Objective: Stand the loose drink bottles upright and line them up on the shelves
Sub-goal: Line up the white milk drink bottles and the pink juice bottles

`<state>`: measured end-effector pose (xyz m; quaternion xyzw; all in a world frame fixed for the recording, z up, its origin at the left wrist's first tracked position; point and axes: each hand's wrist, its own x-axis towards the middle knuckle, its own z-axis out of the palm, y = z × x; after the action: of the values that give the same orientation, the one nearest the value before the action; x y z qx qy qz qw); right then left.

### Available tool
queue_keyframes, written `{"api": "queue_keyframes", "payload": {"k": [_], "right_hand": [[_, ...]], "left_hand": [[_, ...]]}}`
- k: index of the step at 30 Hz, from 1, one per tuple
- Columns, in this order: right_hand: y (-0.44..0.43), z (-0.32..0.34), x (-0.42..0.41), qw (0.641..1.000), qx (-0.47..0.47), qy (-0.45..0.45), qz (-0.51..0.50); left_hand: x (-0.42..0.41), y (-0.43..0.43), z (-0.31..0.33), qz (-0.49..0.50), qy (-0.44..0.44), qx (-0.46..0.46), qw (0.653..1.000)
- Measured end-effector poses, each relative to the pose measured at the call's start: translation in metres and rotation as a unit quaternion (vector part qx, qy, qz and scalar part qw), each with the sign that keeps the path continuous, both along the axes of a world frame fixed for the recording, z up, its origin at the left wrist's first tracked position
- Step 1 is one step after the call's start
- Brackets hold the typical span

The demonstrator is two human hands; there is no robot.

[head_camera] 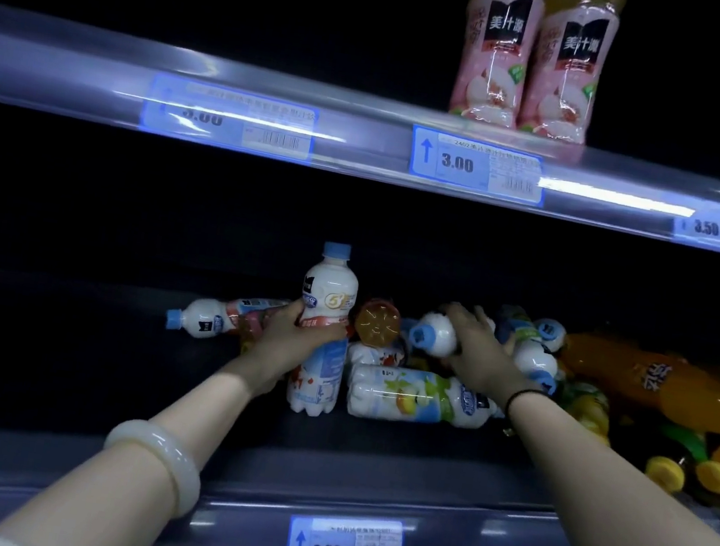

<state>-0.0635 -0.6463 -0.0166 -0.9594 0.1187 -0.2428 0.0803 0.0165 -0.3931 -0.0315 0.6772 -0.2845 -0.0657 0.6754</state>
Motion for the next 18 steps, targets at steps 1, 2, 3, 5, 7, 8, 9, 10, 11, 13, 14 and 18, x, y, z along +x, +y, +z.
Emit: {"api": "queue_keyframes", "payload": {"k": [1, 2, 3, 5, 7, 8, 9, 10, 11, 13, 14, 18], "right_hand": [[0.003, -0.003, 0.001, 0.992, 0.077, -0.088, 0.039], [0.01, -0.003, 0.001, 0.969, 0.16, -0.177, 0.065], [0.019, 0.0, 0.0, 0.932, 0.24, -0.257, 0.083], [0.038, 0.013, -0.005, 0.855, 0.353, -0.364, 0.108], [0.052, 0.026, -0.011, 0.809, 0.402, -0.41, 0.121], [0.058, 0.03, -0.014, 0.792, 0.422, -0.422, 0.128], [0.064, 0.034, -0.015, 0.774, 0.445, -0.431, 0.133], [0.069, 0.037, -0.016, 0.752, 0.477, -0.435, 0.134], [0.073, 0.04, -0.017, 0.73, 0.509, -0.436, 0.136], [0.08, 0.045, -0.017, 0.695, 0.562, -0.427, 0.138], [0.083, 0.047, -0.016, 0.684, 0.576, -0.424, 0.141], [0.097, 0.045, -0.01, 0.692, 0.583, -0.399, 0.146]], "left_hand": [[0.0, -0.001, 0.0, 0.001, 0.001, -0.002, 1.0], [0.0, -0.001, 0.0, 0.003, 0.002, -0.004, 1.0], [-0.001, -0.002, 0.0, 0.004, 0.003, -0.007, 1.0], [-0.003, -0.001, -0.001, 0.004, 0.009, -0.014, 1.0], [-0.005, -0.001, -0.001, 0.005, 0.012, -0.014, 1.0], [-0.006, -0.001, 0.0, 0.007, 0.013, -0.014, 1.0], [-0.007, -0.001, 0.0, 0.008, 0.013, -0.014, 1.0], [-0.009, 0.0, 0.001, 0.009, 0.01, -0.013, 1.0], [-0.01, 0.001, 0.003, 0.009, 0.007, -0.011, 1.0], [-0.013, 0.006, 0.005, 0.016, 0.002, -0.007, 1.0], [-0.013, 0.008, 0.006, 0.024, -0.001, -0.006, 1.0], [-0.018, 0.027, 0.008, 0.059, -0.003, -0.009, 0.998]]}}
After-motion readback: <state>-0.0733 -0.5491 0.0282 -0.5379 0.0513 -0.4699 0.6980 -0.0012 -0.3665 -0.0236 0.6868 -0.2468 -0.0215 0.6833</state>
